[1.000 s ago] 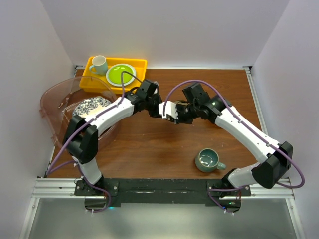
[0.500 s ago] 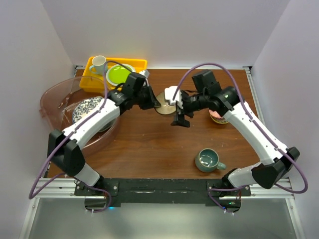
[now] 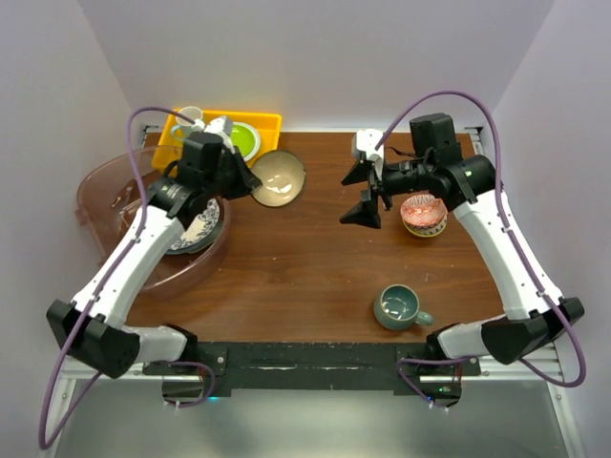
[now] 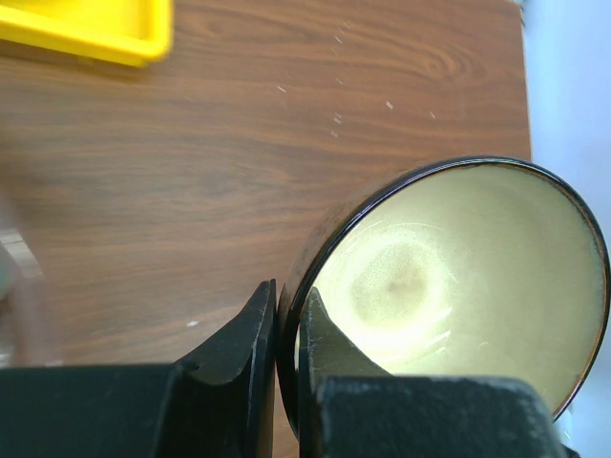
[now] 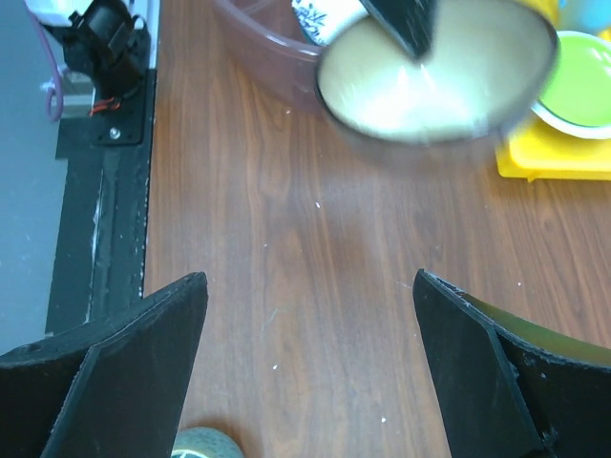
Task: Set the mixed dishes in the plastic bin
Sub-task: Pick up the bowl from the center of the board, then place the bowl in the plastic bin.
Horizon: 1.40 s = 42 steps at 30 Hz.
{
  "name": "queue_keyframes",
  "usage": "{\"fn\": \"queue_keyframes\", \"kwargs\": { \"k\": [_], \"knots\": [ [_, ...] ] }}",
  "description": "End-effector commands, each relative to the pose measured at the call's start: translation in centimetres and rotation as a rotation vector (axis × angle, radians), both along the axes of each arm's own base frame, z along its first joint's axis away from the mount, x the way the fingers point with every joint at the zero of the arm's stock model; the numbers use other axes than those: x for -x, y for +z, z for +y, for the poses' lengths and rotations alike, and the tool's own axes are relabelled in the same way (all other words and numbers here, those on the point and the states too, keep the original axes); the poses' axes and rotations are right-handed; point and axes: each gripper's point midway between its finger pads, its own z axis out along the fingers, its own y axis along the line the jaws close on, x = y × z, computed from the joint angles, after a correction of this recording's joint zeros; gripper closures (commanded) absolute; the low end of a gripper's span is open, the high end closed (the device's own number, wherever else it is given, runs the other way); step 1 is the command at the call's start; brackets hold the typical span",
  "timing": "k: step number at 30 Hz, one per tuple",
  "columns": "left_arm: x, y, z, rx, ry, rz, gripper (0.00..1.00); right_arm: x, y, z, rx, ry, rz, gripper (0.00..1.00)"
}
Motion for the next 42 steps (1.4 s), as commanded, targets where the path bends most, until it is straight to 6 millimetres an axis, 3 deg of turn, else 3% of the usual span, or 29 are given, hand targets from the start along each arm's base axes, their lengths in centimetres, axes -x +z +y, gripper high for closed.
{"fn": "queue_keyframes", "kwargs": {
  "k": [1,12,19,24,31,37,42],
  "knots": [
    [0.0,6.7,3.3,0.011,0.087,-0.233,1.00,0.3,1.8,-0.6,-0.077,-0.026,0.009,0.07],
    [1.2,8.5,11.2,-0.088,0.323,-0.285,1.00,-1.0,-0.5,-2.2,-0.072,-0.118,0.071,0.07],
    [2.3,8.5,17.1,-0.134,0.585,-0.260,1.00,-1.8,-1.5,-2.7,-0.071,-0.161,0.101,0.07],
    [2.7,6.7,19.4,-0.119,0.687,-0.214,1.00,-2.2,-2.2,-2.8,-0.072,-0.178,0.119,0.06],
    [3.0,2.6,23.1,-0.042,0.824,-0.093,1.00,-2.3,-3.2,-3.3,-0.060,-0.204,0.130,0.06],
    [4.0,-0.7,25.5,0.011,0.920,0.008,1.00,-2.3,-3.8,-3.6,-0.058,-0.211,0.140,0.06],
    [4.8,-3.1,26.4,0.038,0.978,0.078,1.00,-2.3,-4.3,-3.5,-0.056,-0.209,0.151,0.06]
  ]
}}
